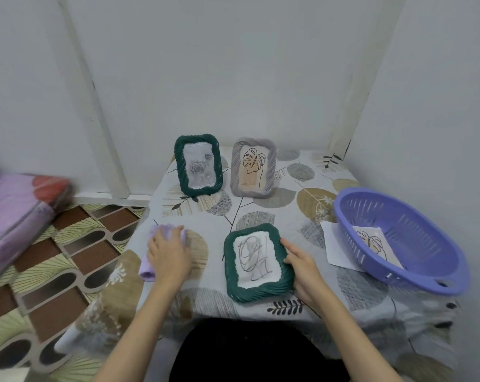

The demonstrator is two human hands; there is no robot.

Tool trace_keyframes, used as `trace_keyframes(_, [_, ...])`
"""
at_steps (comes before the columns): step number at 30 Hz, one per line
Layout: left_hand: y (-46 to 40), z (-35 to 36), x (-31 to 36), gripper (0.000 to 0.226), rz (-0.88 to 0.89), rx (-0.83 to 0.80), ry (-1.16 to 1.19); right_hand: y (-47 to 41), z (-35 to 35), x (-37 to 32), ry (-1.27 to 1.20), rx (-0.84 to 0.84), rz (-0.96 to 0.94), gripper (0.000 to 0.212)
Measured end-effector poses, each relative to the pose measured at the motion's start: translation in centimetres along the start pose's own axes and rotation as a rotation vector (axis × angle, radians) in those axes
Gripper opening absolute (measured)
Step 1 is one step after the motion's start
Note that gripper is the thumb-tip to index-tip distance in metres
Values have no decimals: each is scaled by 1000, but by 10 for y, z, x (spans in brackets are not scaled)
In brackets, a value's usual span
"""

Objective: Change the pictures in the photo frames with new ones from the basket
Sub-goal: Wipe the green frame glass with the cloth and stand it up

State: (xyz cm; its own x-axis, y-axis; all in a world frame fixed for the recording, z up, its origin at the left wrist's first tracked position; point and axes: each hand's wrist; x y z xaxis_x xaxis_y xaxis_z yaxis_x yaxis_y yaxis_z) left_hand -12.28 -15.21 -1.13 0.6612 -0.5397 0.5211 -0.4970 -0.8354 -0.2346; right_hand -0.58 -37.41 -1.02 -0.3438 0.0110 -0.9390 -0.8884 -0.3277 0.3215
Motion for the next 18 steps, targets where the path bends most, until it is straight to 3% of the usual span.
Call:
trace_keyframes(3, [-14, -10, -15, 44, -214, -53, -72, -4, 2, 13, 95, 44, -36, 53])
trace_keyframes(7, [-32, -7, -29, 39, -329, -184, 55, -2, 1, 16, 484, 49, -188, 54])
trace_keyframes(12, [-35, -20, -18, 40, -292, -274, 233, -5, -4, 17, 926, 29, -300, 50])
trace_keyframes(18, [-14, -40, 11, 46, -102, -413, 795, -5, -4, 22, 1085, 35, -342, 48])
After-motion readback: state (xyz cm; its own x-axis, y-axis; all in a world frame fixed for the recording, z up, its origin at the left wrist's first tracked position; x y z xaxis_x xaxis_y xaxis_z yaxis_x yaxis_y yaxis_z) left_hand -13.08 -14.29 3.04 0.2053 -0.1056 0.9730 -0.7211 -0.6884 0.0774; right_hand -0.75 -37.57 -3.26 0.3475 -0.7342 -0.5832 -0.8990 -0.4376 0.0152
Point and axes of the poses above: each hand's wrist, its own y-axis away from the middle knuckle, its own z-axis out of the palm, x = y × z, and after that the axes turned 8 degrees about x, right-handed
